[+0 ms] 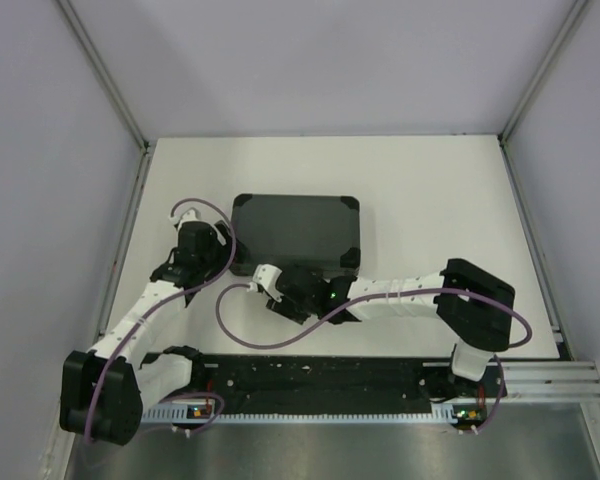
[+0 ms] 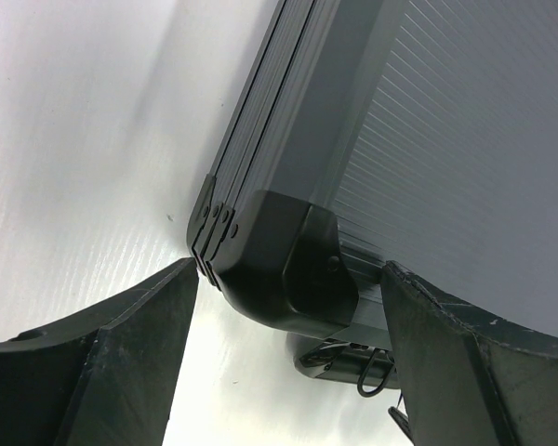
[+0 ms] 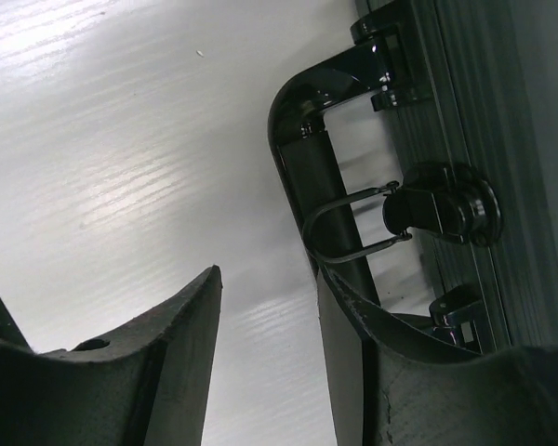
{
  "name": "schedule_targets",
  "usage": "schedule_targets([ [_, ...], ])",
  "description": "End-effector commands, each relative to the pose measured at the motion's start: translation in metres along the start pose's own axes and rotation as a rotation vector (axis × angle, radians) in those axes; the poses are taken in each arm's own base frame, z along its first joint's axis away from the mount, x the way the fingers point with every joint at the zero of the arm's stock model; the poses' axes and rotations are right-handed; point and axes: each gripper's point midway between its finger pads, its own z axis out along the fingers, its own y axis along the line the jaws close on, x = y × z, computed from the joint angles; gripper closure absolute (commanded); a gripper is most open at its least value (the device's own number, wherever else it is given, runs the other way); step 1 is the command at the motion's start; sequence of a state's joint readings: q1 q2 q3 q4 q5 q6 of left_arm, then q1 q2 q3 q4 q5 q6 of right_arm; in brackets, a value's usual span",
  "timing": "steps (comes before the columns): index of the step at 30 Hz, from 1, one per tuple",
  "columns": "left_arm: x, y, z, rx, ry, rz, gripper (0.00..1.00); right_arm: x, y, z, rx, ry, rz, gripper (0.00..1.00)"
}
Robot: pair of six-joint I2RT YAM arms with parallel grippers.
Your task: Pack up texas hold em set
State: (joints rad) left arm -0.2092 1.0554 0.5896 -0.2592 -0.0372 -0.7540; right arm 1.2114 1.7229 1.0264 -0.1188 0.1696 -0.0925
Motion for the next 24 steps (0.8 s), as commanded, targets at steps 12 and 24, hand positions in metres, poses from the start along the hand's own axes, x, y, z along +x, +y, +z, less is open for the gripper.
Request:
schedule_targets([
  [12,0.031,0.054,0.000,-0.163,0.098,0.058,0.16,-0.032,-0.021,0.015,0.162,-0.024,-0.123,0.62],
  [24,0.030,0.055,0.001,-0.157,0.101,0.066,0.16,-0.019,-0.025,0.028,0.193,0.029,-0.141,0.67],
])
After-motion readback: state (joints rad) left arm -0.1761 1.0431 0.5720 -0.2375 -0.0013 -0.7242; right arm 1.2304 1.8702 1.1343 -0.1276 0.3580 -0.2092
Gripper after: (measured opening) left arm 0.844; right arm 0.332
